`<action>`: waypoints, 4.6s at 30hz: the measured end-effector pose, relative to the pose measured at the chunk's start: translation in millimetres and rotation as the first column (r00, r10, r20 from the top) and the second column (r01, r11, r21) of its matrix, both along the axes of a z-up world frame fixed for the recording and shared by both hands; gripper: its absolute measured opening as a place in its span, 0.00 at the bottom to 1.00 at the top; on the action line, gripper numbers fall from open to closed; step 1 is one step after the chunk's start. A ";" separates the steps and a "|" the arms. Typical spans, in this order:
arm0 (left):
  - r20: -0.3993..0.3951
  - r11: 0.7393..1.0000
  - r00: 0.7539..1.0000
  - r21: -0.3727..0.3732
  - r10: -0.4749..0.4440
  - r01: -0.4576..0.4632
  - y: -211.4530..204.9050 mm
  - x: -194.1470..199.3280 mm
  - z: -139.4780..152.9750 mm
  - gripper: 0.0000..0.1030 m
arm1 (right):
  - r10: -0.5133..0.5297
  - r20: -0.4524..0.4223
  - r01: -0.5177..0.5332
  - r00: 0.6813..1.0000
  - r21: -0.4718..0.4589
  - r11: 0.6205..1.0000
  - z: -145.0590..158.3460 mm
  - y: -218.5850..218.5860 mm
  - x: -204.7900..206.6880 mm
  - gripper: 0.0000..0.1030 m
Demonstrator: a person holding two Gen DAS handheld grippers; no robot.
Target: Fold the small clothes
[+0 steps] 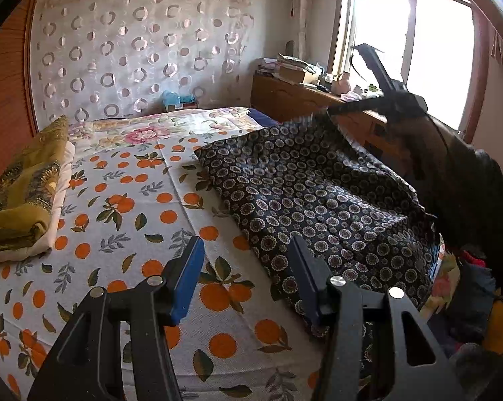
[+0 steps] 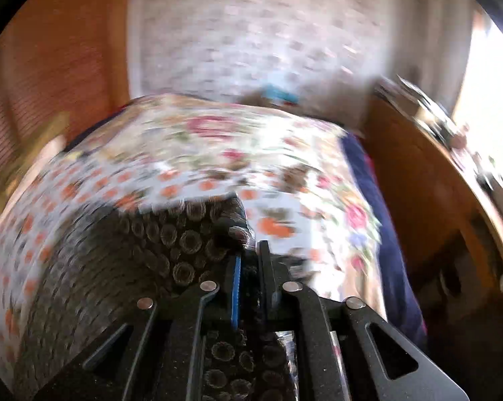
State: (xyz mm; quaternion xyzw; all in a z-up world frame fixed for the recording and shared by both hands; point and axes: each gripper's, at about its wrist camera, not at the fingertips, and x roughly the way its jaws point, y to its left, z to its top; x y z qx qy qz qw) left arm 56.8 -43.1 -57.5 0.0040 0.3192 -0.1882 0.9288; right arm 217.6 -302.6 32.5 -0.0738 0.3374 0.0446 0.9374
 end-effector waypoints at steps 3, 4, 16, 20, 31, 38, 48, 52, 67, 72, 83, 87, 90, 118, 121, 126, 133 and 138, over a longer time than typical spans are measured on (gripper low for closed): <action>-0.008 1.000 1.000 0.000 -0.001 0.001 -0.4 1.5 -1.9 0.52 | -0.019 0.053 0.020 0.998 -0.006 1.000 7.9 3.3 -1.8 0.45; -0.009 1.000 1.000 0.000 -0.001 0.001 -1.2 1.5 -2.0 0.52 | -0.009 0.050 0.008 0.999 0.012 1.000 7.2 2.6 -1.7 0.47; -0.050 0.999 0.998 0.018 -0.048 0.049 -20.7 1.1 -15.4 0.52 | 0.150 -0.026 -0.150 0.988 -0.015 0.989 -20.5 -42.7 -113.7 0.48; -0.067 0.997 0.995 0.032 -0.073 0.075 -30.7 -0.4 -20.1 0.52 | 0.140 -0.061 -0.141 0.988 -0.003 0.990 -30.4 -66.4 -157.5 0.48; -0.105 0.991 0.989 0.063 -0.108 0.115 -51.7 -5.0 -27.5 0.52 | 0.144 -0.085 -0.136 0.986 0.100 0.986 -45.5 -117.1 -229.0 0.29; -0.134 0.990 0.985 0.067 -0.111 0.121 -52.8 -6.5 -32.5 0.52 | 0.134 -0.037 -0.132 0.990 0.064 0.989 -54.0 -95.1 -220.9 0.01; -0.175 0.988 0.977 0.074 -0.121 0.135 -54.8 -4.2 -40.8 0.52 | 0.064 -0.017 -0.063 0.998 0.067 0.996 -53.8 -107.0 -228.1 0.01; -0.175 0.989 0.977 0.068 -0.121 0.134 -54.5 -4.4 -40.2 0.52 | 0.057 -0.016 -0.056 0.998 0.061 0.997 -53.2 -103.6 -228.4 0.01; -0.219 0.980 0.955 -0.036 -0.198 0.195 -50.5 -2.9 -35.1 0.04 | 0.139 0.023 -0.140 0.990 0.032 0.990 -40.5 -69.4 -243.0 0.54; -0.136 0.972 0.964 -0.081 -0.229 0.219 -54.5 -2.4 -2.7 0.03 | 0.238 -0.006 -0.236 0.971 0.078 0.968 -51.6 -31.3 -252.4 0.55; -0.004 0.975 0.976 -0.049 -0.219 0.218 -80.2 37.9 58.6 0.03 | 0.381 0.055 -0.385 0.923 0.076 0.920 -33.0 24.9 -286.2 0.57; -0.002 0.980 0.982 -0.067 -0.188 0.188 -71.6 51.4 59.7 0.03 | 0.358 0.009 -0.357 0.934 0.067 0.932 -49.7 13.7 -278.2 0.57; -0.009 0.983 0.985 -0.068 -0.171 0.170 -66.6 58.5 57.1 0.03 | 0.312 -0.011 -0.313 0.950 -0.009 0.950 -61.8 8.3 -265.8 0.57; -0.075 0.995 0.997 -0.098 -0.016 0.008 -0.7 147.9 47.0 0.41 | 0.438 0.022 -0.434 0.899 -0.101 0.895 -32.3 12.5 -26.7 0.05; -0.087 0.997 0.996 -0.073 0.003 -0.009 2.3 161.0 39.2 0.41 | 0.435 -0.024 -0.435 0.900 -0.098 0.895 -37.6 15.9 -4.8 0.05; -0.109 0.998 0.994 -0.065 -0.005 -0.002 4.0 174.6 29.9 0.41 | 0.405 -0.069 -0.408 0.912 -0.036 0.912 -28.2 12.3 32.1 0.23; -0.140 0.998 0.988 -0.033 -0.064 0.060 -6.4 189.6 14.5 0.62 | 0.266 0.016 -0.266 0.964 -0.002 0.964 -6.2 -2.1 19.2 0.58; -0.178 0.999 0.983 0.008 -0.050 0.052 -10.1 207.2 1.8 0.66 | 0.168 0.002 -0.168 0.986 0.010 0.986 -9.8 -21.9 -16.9 0.68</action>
